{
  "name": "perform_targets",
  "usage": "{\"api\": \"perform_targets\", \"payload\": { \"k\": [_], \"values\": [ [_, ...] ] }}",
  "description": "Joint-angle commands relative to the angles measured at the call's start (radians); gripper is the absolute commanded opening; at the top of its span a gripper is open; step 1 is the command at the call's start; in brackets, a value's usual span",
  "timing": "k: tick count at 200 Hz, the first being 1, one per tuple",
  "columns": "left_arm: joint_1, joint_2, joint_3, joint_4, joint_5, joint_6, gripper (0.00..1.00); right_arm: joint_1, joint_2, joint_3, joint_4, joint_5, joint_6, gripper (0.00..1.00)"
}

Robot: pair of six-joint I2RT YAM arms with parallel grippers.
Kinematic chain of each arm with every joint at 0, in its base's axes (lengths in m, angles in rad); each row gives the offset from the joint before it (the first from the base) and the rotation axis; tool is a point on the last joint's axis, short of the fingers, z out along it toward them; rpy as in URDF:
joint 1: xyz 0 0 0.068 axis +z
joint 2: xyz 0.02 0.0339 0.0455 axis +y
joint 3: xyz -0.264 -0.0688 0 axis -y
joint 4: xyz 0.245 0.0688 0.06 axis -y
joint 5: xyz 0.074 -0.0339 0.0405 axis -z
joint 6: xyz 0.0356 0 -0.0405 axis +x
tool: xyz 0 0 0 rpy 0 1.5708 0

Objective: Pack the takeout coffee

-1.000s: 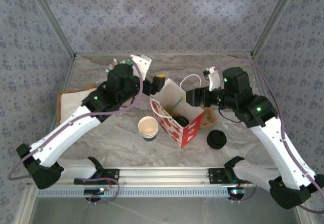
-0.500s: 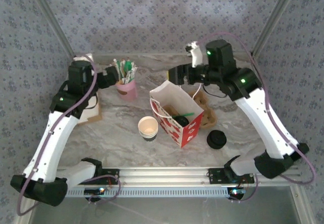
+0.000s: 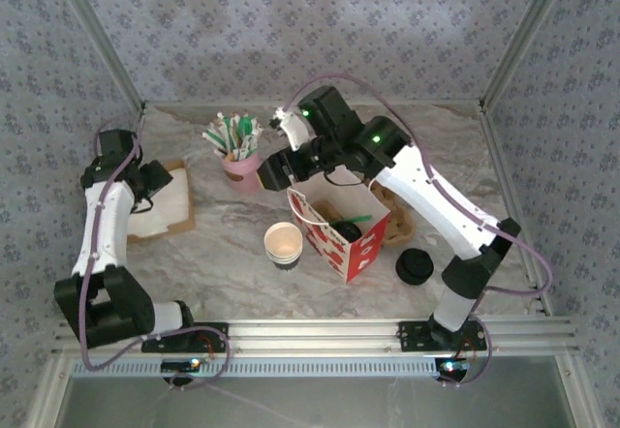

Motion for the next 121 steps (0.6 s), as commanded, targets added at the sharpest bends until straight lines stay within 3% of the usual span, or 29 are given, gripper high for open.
{"api": "perform_targets", "payload": {
  "k": [1,67,121],
  "values": [
    [0.031,0.074,0.007,-0.011,-0.019,0.009,0.75,0.016,0.037,0.063,-0.054,0.019,-0.030,0.70],
    [0.074,0.371,0.097,0.028,-0.003,0.036,0.64,0.068,0.214,0.249,-0.126,0.030,-0.029,0.69],
    [0.083,0.539,0.172,0.058,0.057,0.066,0.52,0.083,0.259,0.303,-0.149,0.043,-0.024,0.69]
  ]
}}
